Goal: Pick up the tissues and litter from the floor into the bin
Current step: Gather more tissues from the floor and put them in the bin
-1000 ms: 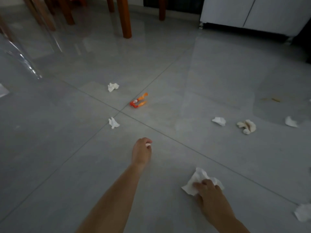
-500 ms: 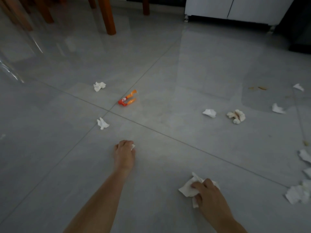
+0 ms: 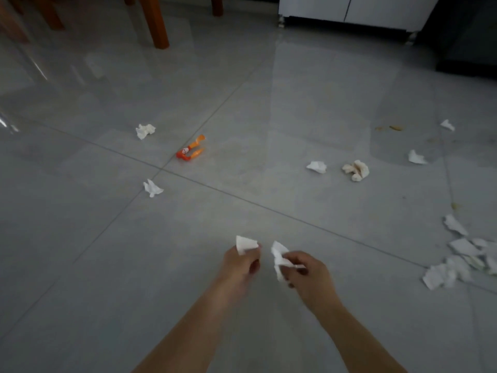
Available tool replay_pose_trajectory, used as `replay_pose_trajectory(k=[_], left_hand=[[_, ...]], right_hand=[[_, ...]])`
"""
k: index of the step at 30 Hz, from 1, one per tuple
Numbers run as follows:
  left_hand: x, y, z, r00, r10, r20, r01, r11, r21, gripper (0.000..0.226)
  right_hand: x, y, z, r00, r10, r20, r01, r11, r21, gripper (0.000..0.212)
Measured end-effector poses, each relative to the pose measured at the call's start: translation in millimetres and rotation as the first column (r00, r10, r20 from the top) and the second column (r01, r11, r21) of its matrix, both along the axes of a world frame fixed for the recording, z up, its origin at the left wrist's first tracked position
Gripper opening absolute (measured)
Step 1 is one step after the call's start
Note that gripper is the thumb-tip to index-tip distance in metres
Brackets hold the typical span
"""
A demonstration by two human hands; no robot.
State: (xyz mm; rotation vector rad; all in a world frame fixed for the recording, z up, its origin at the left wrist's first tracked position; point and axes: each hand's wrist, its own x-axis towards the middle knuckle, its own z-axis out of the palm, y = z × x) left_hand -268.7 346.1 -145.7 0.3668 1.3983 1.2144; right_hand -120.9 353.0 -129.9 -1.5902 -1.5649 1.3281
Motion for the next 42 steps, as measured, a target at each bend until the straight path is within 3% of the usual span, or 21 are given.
replay_pose_trajectory(k=[2,4,7,9,13,15,18,20,22,26,30,31,34,39,42], left_hand=[[30,0,13,0.989,-0.086,0.124,0.076,0.994,0.084,0.020],[57,6,23,0.988,-0.049,0.149,0.039,0.997,0.072,0.035],[102,14,35,0.956,-0.065,0.288,0.055,0.998,0.043,0.033],[136,15,44,0.947,-0.105,0.303,0.103,0.994,0.024,0.038],[186,17,57,0.983,-0.180,0.033,0.178,0.983,0.044,0.033],[202,15,63,0.973,-0.232,-0.013,0.232,0.971,0.056,0.032],[217,12,72,0.956,-0.273,-0.107,0.276,0.961,0.011,0.028],[226,12,80,0.943,-0.286,-0.169,0.285,0.958,-0.034,0.026],[236,20,91,0.922,-0.301,-0.244,0.296,0.953,-0.056,0.026],[273,54,121,0.911,-0.234,-0.339,0.233,0.971,-0.044,0.026],[327,88,137,0.872,-0.236,-0.429,0.229,0.971,-0.069,0.027],[339,93,137,0.839,-0.250,-0.484,0.240,0.967,-0.085,0.025],[363,105,135,0.729,-0.315,-0.607,0.306,0.944,-0.123,0.017],[363,120,112,0.628,-0.365,-0.687,0.337,0.924,-0.183,0.017],[354,122,99,0.620,-0.386,-0.683,0.331,0.918,-0.219,0.016]], right_hand=[[-4,-1,9,0.999,0.035,-0.008,-0.035,0.997,0.075,0.030],[6,0,16,0.997,0.044,0.070,-0.053,0.989,0.140,0.032],[46,5,27,0.986,-0.022,0.165,-0.007,0.985,0.175,0.034],[72,4,36,0.980,-0.042,0.194,0.012,0.987,0.157,0.030],[124,6,59,0.952,0.124,0.280,-0.155,0.984,0.090,0.015],[159,14,71,0.977,0.164,0.137,-0.165,0.986,-0.005,0.015],[223,29,79,0.997,0.005,-0.078,-0.018,0.985,-0.173,0.013],[272,43,73,0.995,-0.096,0.022,0.098,0.973,-0.211,0.012],[325,67,62,0.954,-0.114,0.276,0.174,0.963,-0.206,0.016],[409,123,58,0.773,-0.001,0.634,0.108,0.986,-0.130,0.021],[446,137,37,0.802,-0.203,0.562,0.230,0.973,0.023,0.030],[444,132,27,0.829,-0.217,0.515,0.253,0.967,-0.001,0.034],[428,113,-8,0.870,-0.123,0.477,0.196,0.975,-0.105,0.056],[408,137,-21,0.792,-0.110,0.601,0.030,0.989,0.142,0.076],[394,155,-23,0.763,-0.093,0.640,0.000,0.990,0.144,0.067]])
